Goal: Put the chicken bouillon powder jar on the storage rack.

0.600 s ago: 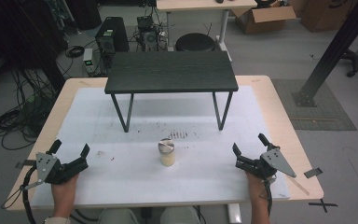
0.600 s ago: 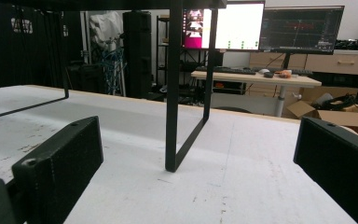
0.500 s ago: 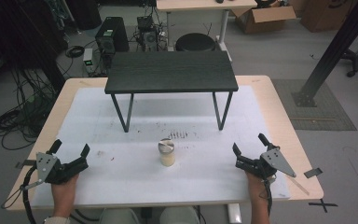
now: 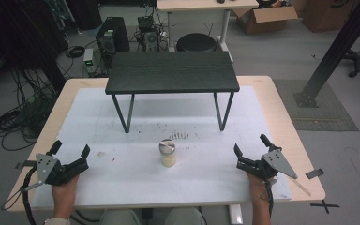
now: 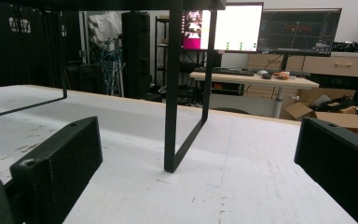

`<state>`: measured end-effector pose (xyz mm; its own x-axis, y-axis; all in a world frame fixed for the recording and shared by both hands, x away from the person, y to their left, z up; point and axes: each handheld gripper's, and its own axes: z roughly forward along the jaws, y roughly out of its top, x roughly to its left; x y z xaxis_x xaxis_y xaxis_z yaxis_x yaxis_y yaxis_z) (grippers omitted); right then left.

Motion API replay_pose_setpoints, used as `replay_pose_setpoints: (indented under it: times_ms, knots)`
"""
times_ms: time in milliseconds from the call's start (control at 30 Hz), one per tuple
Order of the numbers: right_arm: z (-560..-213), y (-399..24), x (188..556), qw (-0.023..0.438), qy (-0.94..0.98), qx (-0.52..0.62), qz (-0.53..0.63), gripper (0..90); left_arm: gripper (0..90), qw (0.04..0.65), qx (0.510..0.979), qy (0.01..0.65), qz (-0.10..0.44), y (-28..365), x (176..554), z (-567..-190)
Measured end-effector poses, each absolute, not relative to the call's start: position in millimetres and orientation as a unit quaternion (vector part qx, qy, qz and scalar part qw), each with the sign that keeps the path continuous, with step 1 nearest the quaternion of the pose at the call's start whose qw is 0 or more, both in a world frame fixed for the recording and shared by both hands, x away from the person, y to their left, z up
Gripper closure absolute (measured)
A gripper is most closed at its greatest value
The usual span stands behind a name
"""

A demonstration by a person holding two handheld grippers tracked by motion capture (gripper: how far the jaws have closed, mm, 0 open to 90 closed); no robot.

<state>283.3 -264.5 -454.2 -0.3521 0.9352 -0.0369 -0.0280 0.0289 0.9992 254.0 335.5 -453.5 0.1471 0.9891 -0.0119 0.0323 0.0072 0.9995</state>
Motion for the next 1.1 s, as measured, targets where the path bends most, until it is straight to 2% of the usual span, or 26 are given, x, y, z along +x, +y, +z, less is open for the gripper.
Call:
replay_pose_setpoints:
  times_ms: [600, 1100]
  knots:
    - [-453, -266, 284, 0.406, 0.583, 0.396, 0.582, 0.1, 1.4, 0.532, 0.539, 0.471, 0.452, 335, 254, -454]
    - [-428, -244, 278, 0.378, 0.607, 0.361, 0.598, 0.9, 1.4, 0.532, 0.539, 0.470, 0.453, 335, 253, -454]
